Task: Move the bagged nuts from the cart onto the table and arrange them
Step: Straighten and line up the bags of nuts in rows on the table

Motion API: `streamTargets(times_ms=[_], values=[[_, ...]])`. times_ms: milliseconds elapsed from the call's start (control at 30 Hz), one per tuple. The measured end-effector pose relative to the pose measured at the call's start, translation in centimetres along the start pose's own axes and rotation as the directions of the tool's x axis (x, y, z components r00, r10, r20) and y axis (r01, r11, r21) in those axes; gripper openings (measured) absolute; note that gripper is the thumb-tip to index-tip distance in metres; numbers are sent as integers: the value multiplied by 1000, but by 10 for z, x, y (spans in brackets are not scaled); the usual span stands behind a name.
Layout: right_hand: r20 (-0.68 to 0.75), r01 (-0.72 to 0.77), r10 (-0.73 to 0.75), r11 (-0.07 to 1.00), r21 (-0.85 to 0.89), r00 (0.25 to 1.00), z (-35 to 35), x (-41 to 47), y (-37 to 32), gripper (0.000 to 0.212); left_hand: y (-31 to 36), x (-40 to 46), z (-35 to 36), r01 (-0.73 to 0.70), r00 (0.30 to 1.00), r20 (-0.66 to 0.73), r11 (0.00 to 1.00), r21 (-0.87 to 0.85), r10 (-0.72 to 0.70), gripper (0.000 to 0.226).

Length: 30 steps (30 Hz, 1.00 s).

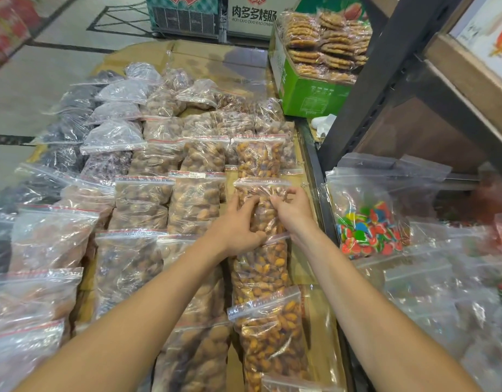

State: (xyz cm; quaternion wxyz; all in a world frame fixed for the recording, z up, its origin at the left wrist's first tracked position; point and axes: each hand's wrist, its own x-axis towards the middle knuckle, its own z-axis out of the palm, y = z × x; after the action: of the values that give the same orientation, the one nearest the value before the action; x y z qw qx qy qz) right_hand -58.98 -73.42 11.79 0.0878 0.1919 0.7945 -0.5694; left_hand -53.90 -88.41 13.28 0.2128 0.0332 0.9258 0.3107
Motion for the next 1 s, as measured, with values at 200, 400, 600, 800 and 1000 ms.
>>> streamTargets(times_ms=[200, 400, 600, 800, 1000], values=[[129, -92, 77, 988, 122, 989, -14, 7, -2, 44, 5, 0, -6, 50, 995, 81, 999, 19, -51, 95], [-46, -20, 20, 1000, -4, 999, -5, 9, 9, 40, 6, 0, 3, 53, 999, 6, 991, 119, -54, 89], [-43, 52, -59, 987, -153, 997, -21, -9, -4, 53, 7, -22, -2, -18, 971, -230, 975, 221, 70, 63], [125, 59, -25, 958, -280, 992, -59, -88, 26, 43, -2, -108, 38, -184, 875, -438, 978, 98, 209, 29], [173, -4, 51, 965, -262, 984, -52, -118, 59, 58, 6, -121, 75, -51, 935, -351, 999, -9, 45, 56]])
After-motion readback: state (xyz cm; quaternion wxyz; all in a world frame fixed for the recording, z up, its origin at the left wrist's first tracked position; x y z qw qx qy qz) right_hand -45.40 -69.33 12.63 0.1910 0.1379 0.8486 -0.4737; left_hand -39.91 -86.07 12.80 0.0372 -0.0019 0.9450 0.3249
